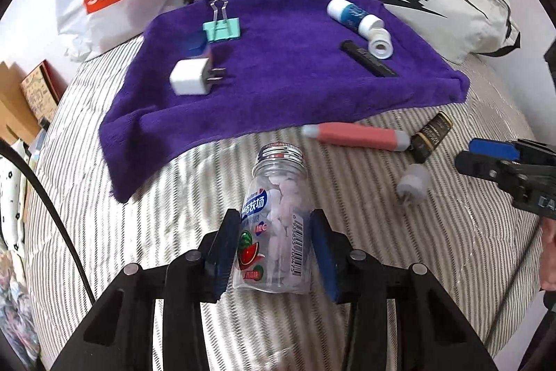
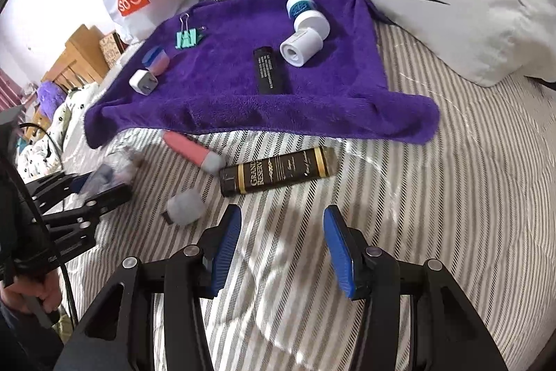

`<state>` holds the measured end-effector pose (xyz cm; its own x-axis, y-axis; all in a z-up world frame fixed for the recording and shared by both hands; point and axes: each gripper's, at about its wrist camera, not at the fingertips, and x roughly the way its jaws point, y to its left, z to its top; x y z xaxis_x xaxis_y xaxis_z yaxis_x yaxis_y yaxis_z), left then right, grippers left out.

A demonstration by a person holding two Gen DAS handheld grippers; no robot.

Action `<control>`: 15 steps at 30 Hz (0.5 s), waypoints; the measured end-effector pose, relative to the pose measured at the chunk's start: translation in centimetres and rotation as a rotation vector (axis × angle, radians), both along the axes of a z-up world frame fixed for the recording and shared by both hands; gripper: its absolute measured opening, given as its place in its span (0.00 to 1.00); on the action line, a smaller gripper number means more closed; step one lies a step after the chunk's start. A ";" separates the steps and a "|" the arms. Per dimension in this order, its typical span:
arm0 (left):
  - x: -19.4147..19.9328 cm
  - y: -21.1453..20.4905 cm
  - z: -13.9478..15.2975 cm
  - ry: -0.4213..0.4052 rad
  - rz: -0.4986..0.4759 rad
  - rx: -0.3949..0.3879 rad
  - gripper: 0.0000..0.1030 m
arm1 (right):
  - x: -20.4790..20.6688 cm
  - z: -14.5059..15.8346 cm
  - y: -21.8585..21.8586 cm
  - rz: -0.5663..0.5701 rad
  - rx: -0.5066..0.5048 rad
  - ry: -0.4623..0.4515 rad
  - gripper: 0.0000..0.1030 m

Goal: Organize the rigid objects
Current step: 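Grasp the clear pill bottle with the left tool while the right tool reaches for the gold-and-black tube, then lift the pill bottle with the left tool while the right tool grasps the gold-and-black tube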

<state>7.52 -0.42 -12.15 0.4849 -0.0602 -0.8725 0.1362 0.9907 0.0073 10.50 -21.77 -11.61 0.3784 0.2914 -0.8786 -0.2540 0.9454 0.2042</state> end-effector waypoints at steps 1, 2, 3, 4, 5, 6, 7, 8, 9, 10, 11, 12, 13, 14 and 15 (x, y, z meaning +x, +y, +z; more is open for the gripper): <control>-0.1 0.3 0.0 0.002 0.006 -0.004 0.39 | 0.2 -0.1 0.2 -0.004 -0.003 0.002 0.48; -0.2 0.5 -0.1 0.003 0.011 -0.009 0.39 | 0.5 -0.2 0.2 -0.026 0.000 0.002 0.48; -0.2 0.7 -0.2 0.005 0.014 -0.015 0.39 | 0.8 -0.1 0.0 -0.056 0.019 0.005 0.48; -0.2 0.8 -0.3 0.007 0.015 -0.020 0.39 | 1.2 -0.1 -0.1 -0.077 0.046 0.014 0.48; -0.2 0.8 -0.5 0.010 0.015 -0.025 0.39 | 1.5 -0.1 0.0 -0.086 0.061 0.018 0.48; -0.2 0.8 -0.5 0.007 0.015 -0.025 0.39 | 1.9 -0.2 0.1 -0.095 0.059 0.015 0.48; -0.2 0.7 -0.5 0.005 0.015 -0.025 0.39 | 2.2 -0.2 0.3 -0.102 0.049 0.012 0.48; -0.2 0.7 -0.5 0.005 0.012 -0.025 0.39 | 2.6 -0.3 0.5 -0.113 0.036 0.008 0.48; -0.2 0.7 -0.5 0.005 0.009 -0.026 0.39 | 3.0 -0.4 0.7 -0.125 0.028 0.007 0.48; -0.2 0.7 -0.5 0.005 0.008 -0.030 0.39 | 3.3 -0.5 0.9 -0.133 0.025 0.011 0.48; -0.2 0.9 -0.5 0.006 0.008 -0.039 0.39 | 3.6 -0.7 1.1 -0.141 0.017 0.017 0.48; -0.2 1.0 -0.4 0.006 0.009 -0.045 0.39 | 3.9 -0.7 1.4 -0.148 0.001 0.008 0.49; -0.2 1.1 -0.4 0.006 0.009 -0.051 0.39 | 4.0 -0.7 1.8 -0.152 -0.016 0.008 0.53; -0.2 1.1 -0.4 0.005 0.008 -0.054 0.39 | 4.1 -0.7 2.2 -0.153 -0.036 0.004 0.55; -0.2 1.1 -0.5 0.005 0.006 -0.055 0.39 | 4.1 -0.8 2.5 -0.151 -0.055 0.002 0.55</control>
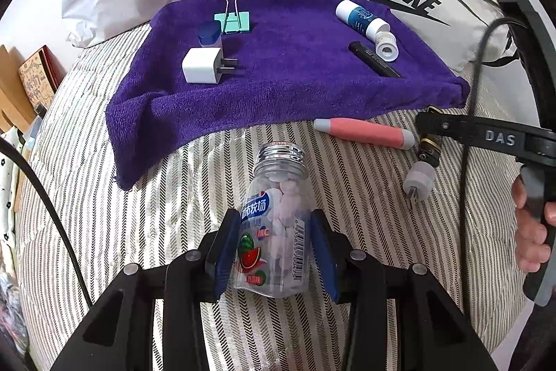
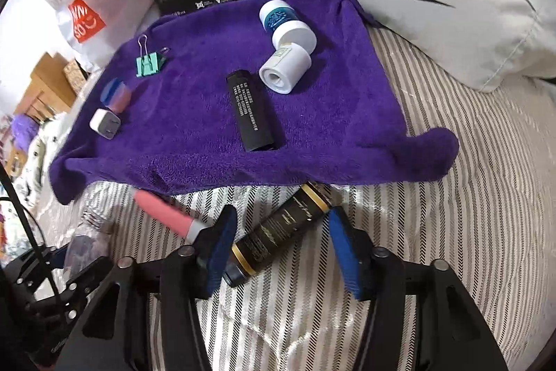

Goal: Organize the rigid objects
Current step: 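Lift the pill bottle with the left tool while the right tool grasps the gold-and-black tube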

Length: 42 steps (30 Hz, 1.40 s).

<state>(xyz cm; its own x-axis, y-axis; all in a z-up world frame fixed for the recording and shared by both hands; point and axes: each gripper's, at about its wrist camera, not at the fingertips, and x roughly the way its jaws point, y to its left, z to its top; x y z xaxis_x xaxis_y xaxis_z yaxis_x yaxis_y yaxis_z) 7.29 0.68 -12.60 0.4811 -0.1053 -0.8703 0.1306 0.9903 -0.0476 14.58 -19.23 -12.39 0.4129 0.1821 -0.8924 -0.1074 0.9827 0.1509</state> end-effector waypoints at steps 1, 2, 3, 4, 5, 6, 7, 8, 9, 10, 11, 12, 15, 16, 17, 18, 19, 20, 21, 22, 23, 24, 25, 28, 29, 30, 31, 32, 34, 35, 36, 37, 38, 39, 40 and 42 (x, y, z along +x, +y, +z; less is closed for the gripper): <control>0.1 0.0 0.0 0.000 -0.001 0.000 0.39 | -0.1 -0.1 0.5 0.014 -0.039 -0.007 0.55; 0.0 0.0 0.0 -0.001 -0.001 -0.002 0.39 | -0.3 -0.2 1.1 0.036 -0.075 -0.014 0.56; 0.0 0.0 0.0 -0.002 -0.001 -0.003 0.39 | -0.6 -0.3 1.9 0.075 -0.127 -0.027 0.55; 0.0 0.0 0.0 -0.003 -0.001 -0.005 0.39 | -0.9 -0.3 2.2 0.099 -0.150 -0.041 0.55; 0.0 0.0 0.0 -0.005 -0.001 -0.006 0.39 | -1.1 -0.3 2.2 0.111 -0.148 -0.035 0.53; 0.0 0.0 0.0 -0.006 -0.001 -0.007 0.39 | -1.3 -0.3 2.0 0.119 -0.137 -0.022 0.52; 0.0 0.0 0.0 -0.007 -0.001 -0.009 0.39 | -1.5 -0.3 1.7 0.123 -0.139 -0.016 0.51; 0.0 0.1 0.0 -0.007 0.000 -0.013 0.39 | -1.8 -0.3 1.4 0.128 -0.147 -0.014 0.51; -0.1 0.1 0.0 -0.008 0.000 -0.014 0.39 | -2.1 -0.2 1.0 0.135 -0.155 -0.015 0.51; -0.1 0.1 0.0 -0.008 0.000 -0.015 0.39 | -2.3 -0.2 0.6 0.136 -0.155 -0.015 0.51; -0.2 0.2 0.0 -0.010 0.001 -0.016 0.39 | -2.6 -0.3 0.1 0.134 -0.144 -0.015 0.51; -0.2 0.2 0.0 -0.011 0.002 -0.016 0.39 | -2.6 -0.4 -0.3 0.132 -0.126 -0.017 0.51; -0.1 0.1 0.0 -0.015 0.008 -0.015 0.39 | -2.5 -0.4 -0.3 0.134 -0.124 -0.033 0.51; -0.1 0.1 0.0 -0.015 0.010 -0.012 0.39 | -2.4 -0.5 -0.2 0.132 -0.125 -0.044 0.51; 0.0 0.1 0.0 -0.014 0.012 -0.010 0.39 | -2.4 -0.5 -0.1 0.130 -0.126 -0.052 0.51; 0.1 0.0 0.0 -0.013 0.014 -0.007 0.39 | -2.1 -0.5 0.1 0.128 -0.128 -0.058 0.50; 0.1 0.0 0.0 -0.011 0.015 -0.003 0.39 | -2.0 -0.6 0.1 0.129 -0.128 -0.062 0.49; 0.1 -0.1 0.0 -0.010 0.015 0.002 0.39 | -1.9 -0.6 0.1 0.133 -0.128 -0.068 0.48; 0.1 -0.1 0.0 -0.009 0.017 0.004 0.39 | -2.1 -0.5 0.1 0.135 -0.128 -0.075 0.48; 0.2 -0.1 0.0 -0.009 0.020 0.004 0.39 | -2.3 -0.6 0.0 0.138 -0.128 -0.086 0.48; 0.2 -0.1 0.0 -0.007 0.026 0.004 0.39 | -2.3 -0.6 0.2 0.140 -0.129 -0.096 0.48; 0.2 -0.2 0.0 -0.007 0.030 0.005 0.39 | -2.5 -0.6 0.1 0.139 -0.128 -0.105 0.48; 0.3 -0.2 0.0 -0.007 0.034 0.008 0.39 | -2.6 -0.6 0.1 0.133 -0.123 -0.109 0.48; 0.2 -0.5 -0.1 -0.019 0.038 0.028 0.39 | -2.9 -0.7 0.2 0.127 -0.123 -0.131 0.48; 0.1 -0.6 -0.1 -0.025 0.038 0.032 0.39 | -3.1 -0.7 0.1 0.125 -0.120 -0.147 0.49; 0.0 -0.6 -0.1 -0.033 0.039 0.033 0.39 | -3.3 -0.8 0.1 0.129 -0.119 -0.167 0.49; -0.1 -0.6 -0.2 -0.041 0.038 0.034 0.39 | -3.6 -0.9 0.0 0.136 -0.118 -0.187 0.49; -0.1 -0.6 -0.2 -0.048 0.038 0.033 0.39 | -3.8 -0.9 -0.1 0.139 -0.113 -0.202 0.49; -0.2 -0.5 -0.2 -0.060 0.036 0.031 0.39 | -3.9 -1.0 -0.3 0.137 -0.101 -0.218 0.50; -0.3 -0.5 -0.2 -0.063 0.036 0.028 0.39 | -4.0 -1.0 -0.3 0.134 -0.100 -0.225 0.50; -0.3 -0.4 -0.2 -0.066 0.037 0.025 0.39 | -4.0 -1.0 -0.3 0.131 -0.097 -0.227 0.49; -0.4 -0.4 -0.2 -0.069 0.038 0.021 0.39 | -4.0 -1.0 -0.4 0.127 -0.095 -0.228 0.49; -0.3 -0.3 -0.1 -0.070 0.041 0.018 0.39 | -4.0 -1.0 -0.4 0.124 -0.095 -0.227 0.49; -0.3 -0.3 -0.1 -0.070 0.041 0.017 0.39 | -3.9 -1.0 -0.3 0.124 -0.101 -0.221 0.48; -0.3 -0.4 -0.1 -0.068 0.040 0.019 0.39 | -3.9 -0.9 -0.2 0.124 -0.104 -0.210 0.43; -0.3 -0.4 0.0 -0.063 0.037 0.022 0.39 | -3.9 -0.6 -0.4 0.126 -0.104 -0.177 0.28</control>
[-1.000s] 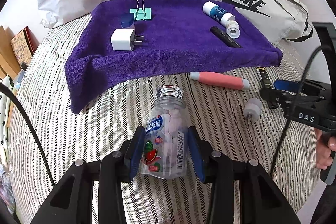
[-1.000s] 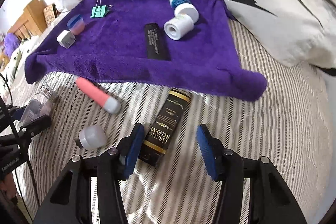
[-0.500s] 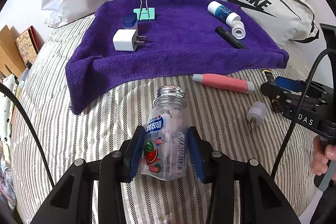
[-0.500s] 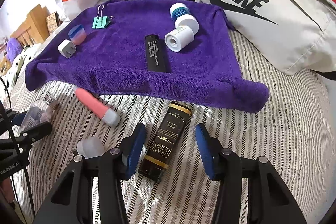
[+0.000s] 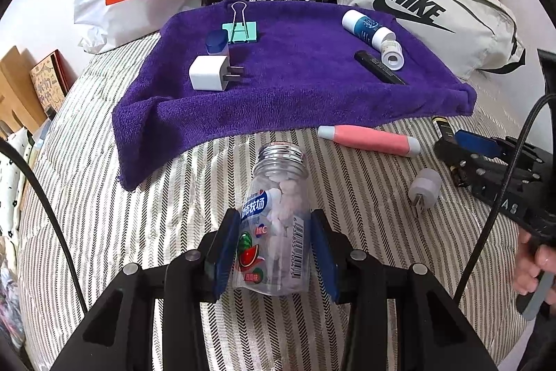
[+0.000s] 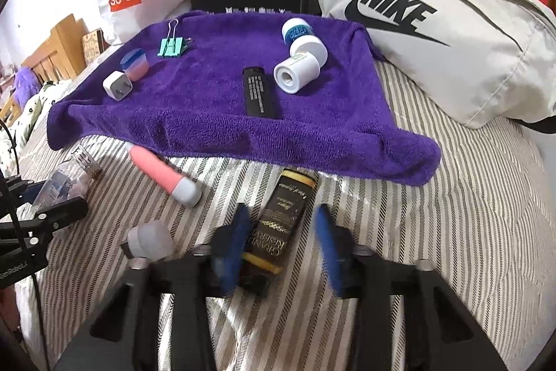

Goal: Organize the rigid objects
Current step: 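Lift the pill bottle with the left tool while the right tool grasps the gold-and-black tube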

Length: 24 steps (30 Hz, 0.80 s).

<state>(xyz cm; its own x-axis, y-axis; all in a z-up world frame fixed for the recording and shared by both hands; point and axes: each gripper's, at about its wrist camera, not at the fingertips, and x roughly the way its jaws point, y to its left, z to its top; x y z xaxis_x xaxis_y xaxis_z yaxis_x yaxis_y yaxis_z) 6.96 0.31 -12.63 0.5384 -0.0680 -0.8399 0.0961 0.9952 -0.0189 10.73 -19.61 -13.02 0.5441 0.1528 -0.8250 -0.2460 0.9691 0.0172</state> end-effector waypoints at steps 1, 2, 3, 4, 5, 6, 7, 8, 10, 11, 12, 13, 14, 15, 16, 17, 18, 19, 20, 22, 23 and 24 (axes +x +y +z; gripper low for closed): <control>0.0 0.0 0.0 0.000 0.000 0.000 0.39 | 0.0 0.0 -0.1 0.000 0.004 0.014 0.27; 0.0 0.0 0.0 -0.002 0.001 -0.001 0.39 | 0.1 0.0 -0.3 0.001 0.011 0.020 0.27; -0.1 -0.1 0.0 -0.005 0.002 0.002 0.39 | 0.1 0.0 -0.4 0.002 0.017 0.020 0.27; -0.1 -0.2 -0.1 -0.008 0.002 0.010 0.39 | 0.2 0.0 -0.4 0.001 0.020 0.021 0.26; -0.1 -0.3 -0.1 -0.009 0.003 0.014 0.39 | 0.2 0.0 -0.4 -0.001 0.022 0.026 0.26; -0.1 -0.3 -0.1 -0.007 0.002 0.015 0.38 | 0.4 0.1 -0.5 -0.005 0.026 0.039 0.25; 0.0 -0.3 0.0 -0.004 0.002 0.013 0.38 | 0.4 0.1 -0.5 -0.005 0.029 0.052 0.25; -0.1 -0.2 0.2 -0.007 0.005 0.009 0.38 | 0.4 0.2 -0.6 -0.005 0.033 0.063 0.24; -0.2 0.1 0.6 -0.021 0.011 0.006 0.38 | 0.1 0.5 -0.9 -0.005 0.045 0.068 0.24; -0.2 0.3 0.7 -0.023 0.012 0.004 0.38 | 0.0 0.5 -0.9 -0.003 0.048 0.072 0.24; 0.0 0.4 0.6 -0.017 0.012 0.002 0.38 | 0.1 0.1 -0.9 -0.003 0.043 0.088 0.25; 0.2 0.4 0.4 -0.007 0.013 0.003 0.38 | -0.1 0.1 -0.9 0.002 0.037 0.074 0.24; 0.4 0.4 0.1 0.001 0.013 0.011 0.38 | -0.2 0.1 -0.7 0.004 0.027 0.071 0.24; 0.5 0.4 -0.1 0.005 0.013 0.016 0.38 | -0.3 0.0 -0.6 0.005 0.015 0.064 0.24; 0.5 0.4 -0.2 -0.001 0.012 0.021 0.38 | -0.4 0.0 -0.4 0.010 0.003 0.060 0.24; 0.5 0.3 -0.2 -0.002 0.013 0.025 0.38 | -0.4 0.0 -0.2 0.016 -0.010 0.053 0.24; 0.5 0.2 -0.2 -0.003 0.014 0.029 0.39 | -0.5 0.0 -0.1 0.021 -0.018 0.044 0.24; 0.5 0.1 -0.2 -0.005 0.015 0.032 0.39 | -0.5 0.0 0.0 0.023 -0.019 0.040 0.24; 0.5 0.1 -0.2 -0.008 0.016 0.033 0.39 | -0.4 0.0 0.0 0.024 -0.019 0.038 0.24; 0.5 0.0 -0.2 -0.006 0.012 0.034 0.39 | -0.2 0.0 -0.2 0.031 -0.017 0.046 0.24; 0.6 0.1 -0.2 -0.001 0.013 0.026 0.38 | -0.1 0.1 -0.3 0.031 -0.009 0.054 0.24; 0.7 0.3 -0.2 0.006 0.015 0.016 0.38 | 0.0 0.1 -0.5 0.033 0.003 0.069 0.24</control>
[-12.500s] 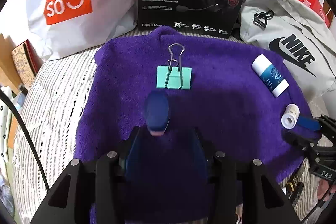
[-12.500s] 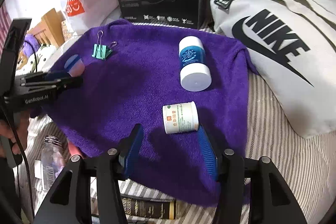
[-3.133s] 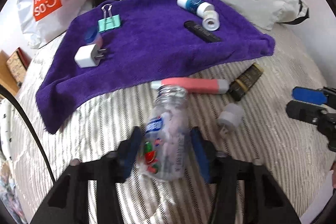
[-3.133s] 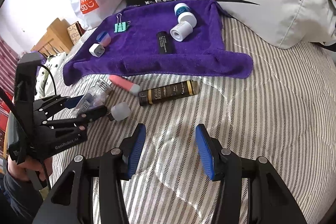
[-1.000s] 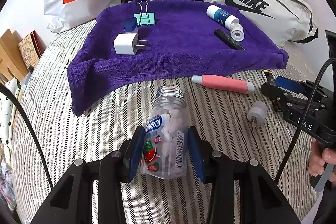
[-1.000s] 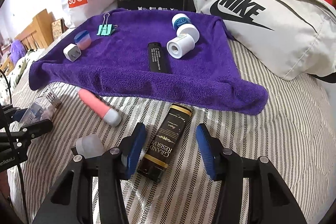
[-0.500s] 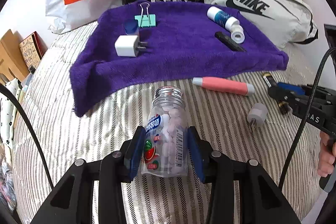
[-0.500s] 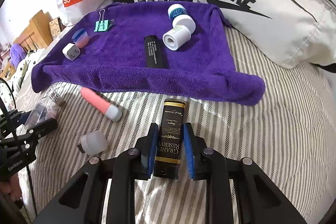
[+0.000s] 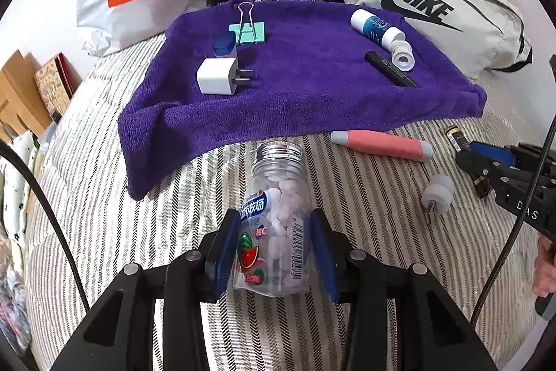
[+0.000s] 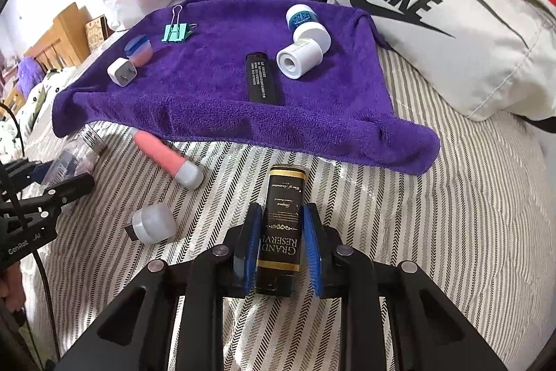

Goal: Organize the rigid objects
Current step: 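Lift the pill bottle with the left tool while the right tool grasps the gold-and-black tube, then place the pill bottle on the towel with the left tool while the right tool sets the tube there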

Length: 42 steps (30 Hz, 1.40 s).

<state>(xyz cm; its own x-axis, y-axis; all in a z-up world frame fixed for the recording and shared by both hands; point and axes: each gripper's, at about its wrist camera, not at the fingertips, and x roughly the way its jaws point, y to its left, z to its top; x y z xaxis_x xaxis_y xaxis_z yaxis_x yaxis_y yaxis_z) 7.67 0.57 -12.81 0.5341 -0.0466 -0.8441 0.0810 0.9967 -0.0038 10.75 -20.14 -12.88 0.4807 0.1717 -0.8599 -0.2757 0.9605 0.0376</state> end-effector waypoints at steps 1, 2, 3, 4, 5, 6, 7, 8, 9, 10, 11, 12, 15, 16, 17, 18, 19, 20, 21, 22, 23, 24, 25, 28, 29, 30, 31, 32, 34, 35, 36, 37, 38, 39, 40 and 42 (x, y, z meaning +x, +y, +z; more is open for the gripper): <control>0.1 0.1 0.1 0.007 -0.003 -0.005 0.38 | 0.1 0.1 -0.2 0.004 0.010 0.015 0.24; 0.1 0.2 0.2 0.014 -0.010 -0.004 0.38 | 0.0 0.2 -0.4 0.008 0.023 0.026 0.23; 0.0 0.3 0.3 0.011 -0.008 0.000 0.38 | -0.1 0.4 -0.5 0.008 0.034 0.028 0.23; -0.1 0.5 0.6 0.005 -0.001 0.002 0.38 | -0.2 0.6 -0.7 0.009 0.045 0.028 0.23; -0.3 0.7 0.8 0.000 0.005 -0.005 0.38 | -0.3 0.9 -0.9 0.010 0.052 0.026 0.23; -0.3 1.0 1.1 -0.003 0.011 -0.021 0.38 | -0.5 1.3 -1.1 0.009 0.058 0.022 0.23; -0.4 1.3 1.3 -0.005 0.016 -0.035 0.38 | -0.6 1.6 -1.2 0.009 0.063 0.019 0.23; -0.4 1.5 1.6 -0.009 0.017 -0.050 0.38 | -0.7 1.9 -1.3 0.009 0.067 0.016 0.23; -0.5 1.7 1.8 -0.014 0.016 -0.056 0.38 | -0.8 2.2 -1.5 0.009 0.072 0.009 0.23; -0.5 1.8 2.1 -0.019 0.015 -0.055 0.38 | -0.8 2.5 -1.5 0.010 0.076 0.004 0.24; -0.5 1.8 2.4 -0.025 0.015 -0.051 0.38 | -0.8 2.8 -1.6 0.012 0.079 0.000 0.23; -0.5 1.9 2.7 -0.031 0.015 -0.049 0.38 | -0.8 3.1 -1.6 0.012 0.082 -0.007 0.24; -0.1 2.1 3.5 -0.046 0.013 -0.049 0.38 | -0.7 4.1 -1.8 0.017 0.093 -0.023 0.24; 0.0 2.2 3.8 -0.051 0.012 -0.051 0.38 | -0.6 4.3 -1.9 0.019 0.099 -0.028 0.24; 0.2 2.2 4.1 -0.056 0.013 -0.053 0.38 | -0.6 4.5 -1.9 0.021 0.104 -0.030 0.24; 0.4 2.2 4.3 -0.060 0.012 -0.054 0.38 | -0.4 4.8 -1.9 0.022 0.107 -0.036 0.24; 0.7 2.2 4.5 -0.065 0.011 -0.055 0.38 | -0.3 5.0 -2.0 0.022 0.108 -0.040 0.24; 0.9 2.2 4.7 -0.069 0.010 -0.054 0.38 | -0.1 5.1 -1.9 0.024 0.108 -0.041 0.24; 1.2 2.2 4.9 -0.073 0.007 -0.054 0.38 | 0.2 5.3 -1.9 0.025 0.109 -0.044 0.24; 1.4 2.3 5.1 -0.076 0.007 -0.055 0.38 | 0.4 5.4 -1.9 0.028 0.111 -0.047 0.24; 1.7 2.4 5.2 -0.077 0.007 -0.057 0.38 | 0.7 5.6 -1.8 0.029 0.112 -0.049 0.24; 2.1 2.4 5.2 -0.078 0.007 -0.058 0.38 | 1.0 5.6 -1.8 0.029 0.114 -0.049 0.24; 2.4 2.4 5.3 -0.079 0.007 -0.056 0.38 | 1.2 5.7 -1.8 0.029 0.116 -0.050 0.23; 3.4 2.5 5.4 -0.081 0.006 -0.055 0.38 | 1.9 6.1 -1.7 0.034 0.122 -0.056 0.24; 3.8 2.5 5.5 -0.082 0.005 -0.054 0.38 | 2.1 6.2 -1.7 0.035 0.122 -0.058 0.24; 4.1 2.4 5.6 -0.082 0.002 -0.054 0.38 | 2.5 6.3 -1.7 0.036 0.124 -0.061 0.24; 4.4 2.3 5.6 -0.084 -0.001 -0.054 0.38 | 2.8 6.4 -1.7 0.037 0.128 -0.061 0.24; 4.8 2.2 5.7 -0.085 -0.004 -0.054 0.38 | 3.1 6.4 -1.7 0.038 0.131 -0.060 0.24; 5.4 2.0 5.8 -0.087 -0.008 -0.055 0.38 | 4.0 6.5 -1.7 0.036 0.134 -0.058 0.24; 5.8 1.9 5.8 -0.088 -0.011 -0.055 0.38 | 4.5 6.5 -1.7 0.036 0.138 -0.056 0.24; 6.2 1.8 5.9 -0.090 -0.012 -0.056 0.38 | 5.0 6.4 -1.6 0.037 0.140 -0.049 0.23; 6.6 1.7 5.9 -0.090 -0.015 -0.058 0.38 | 5.5 6.2 -1.6 0.038 0.135 -0.045 0.23; 7.1 1.6 5.9 -0.089 -0.018 -0.060 0.38 | 6.1 6.0 -1.4 0.039 0.124 -0.041 0.23; 7.5 1.5 5.8 -0.086 -0.022 -0.061 0.38 | 6.5 5.8 -1.3 0.042 0.116 -0.033 0.23; 7.9 1.3 5.7 -0.085 -0.026 -0.059 0.38 | 7.0 5.6 -1.2 0.043 0.110 -0.025 0.23; 8.7 1.0 5.6 -0.082 -0.030 -0.053 0.38 | 8.0 5.2 -1.2 0.039 0.096 -0.013 0.23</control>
<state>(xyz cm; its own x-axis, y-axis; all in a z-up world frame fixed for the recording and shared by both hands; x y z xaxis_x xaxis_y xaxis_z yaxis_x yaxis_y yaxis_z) 16.34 1.58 -7.22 0.5990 -0.1071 -0.7935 0.1131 0.9924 -0.0486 18.77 -21.30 -7.73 0.4831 0.2714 -0.8324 -0.3139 0.9412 0.1247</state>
